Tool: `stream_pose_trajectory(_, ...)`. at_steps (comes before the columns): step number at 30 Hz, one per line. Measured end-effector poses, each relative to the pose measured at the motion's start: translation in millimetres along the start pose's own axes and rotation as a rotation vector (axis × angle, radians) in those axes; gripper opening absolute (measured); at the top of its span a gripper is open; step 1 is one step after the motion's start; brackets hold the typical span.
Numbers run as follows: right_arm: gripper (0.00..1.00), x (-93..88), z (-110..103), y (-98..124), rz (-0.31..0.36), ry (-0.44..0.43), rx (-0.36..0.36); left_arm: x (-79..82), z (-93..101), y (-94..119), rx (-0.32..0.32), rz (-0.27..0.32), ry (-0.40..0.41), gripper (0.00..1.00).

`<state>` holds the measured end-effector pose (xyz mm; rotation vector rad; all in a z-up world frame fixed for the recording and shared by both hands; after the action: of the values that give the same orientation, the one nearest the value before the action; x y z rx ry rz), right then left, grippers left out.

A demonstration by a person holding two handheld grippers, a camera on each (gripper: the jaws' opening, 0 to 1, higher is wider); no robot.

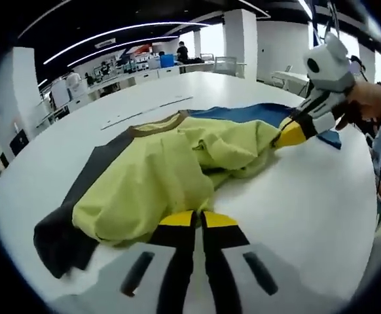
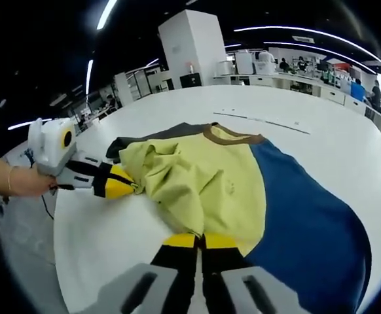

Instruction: Fold the garment on the visible template until the final outline fits inside the template.

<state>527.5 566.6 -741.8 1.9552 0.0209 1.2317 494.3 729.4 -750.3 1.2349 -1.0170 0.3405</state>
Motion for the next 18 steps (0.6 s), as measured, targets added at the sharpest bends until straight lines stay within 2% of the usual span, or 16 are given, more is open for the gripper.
stream_pose_trajectory(6, 0.0, 2.0, -2, 9, 0.012, -0.001, 0.009, 3.1, 2.7, 15, -0.023, 0.021, -0.003, 0.0)
stream_pose_trajectory(10, 0.0, 3.2, -5, 17, 0.018, -0.002, 0.011, 11.7, 3.8, 31, -0.051, 0.055, 0.019, 0.0)
stream_pose_trajectory(18, 0.0, 4.5, -10, 35, 0.033, -0.017, 0.005, 25.5, -6.9, 67, -0.051, 0.104, 0.01, 0.0)
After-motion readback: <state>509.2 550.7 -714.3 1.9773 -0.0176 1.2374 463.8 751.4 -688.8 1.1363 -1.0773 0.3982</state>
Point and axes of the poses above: the point that each gripper's makers call its tool centre point, and the gripper's own axes: y roughly backward along the fingers, z roughly to its right, x roughly out of its top, the point moved 2 cm from there along y, roughly backward along the fingers, and after that the axes turned 1 degree about y, right-handed, at the moved point
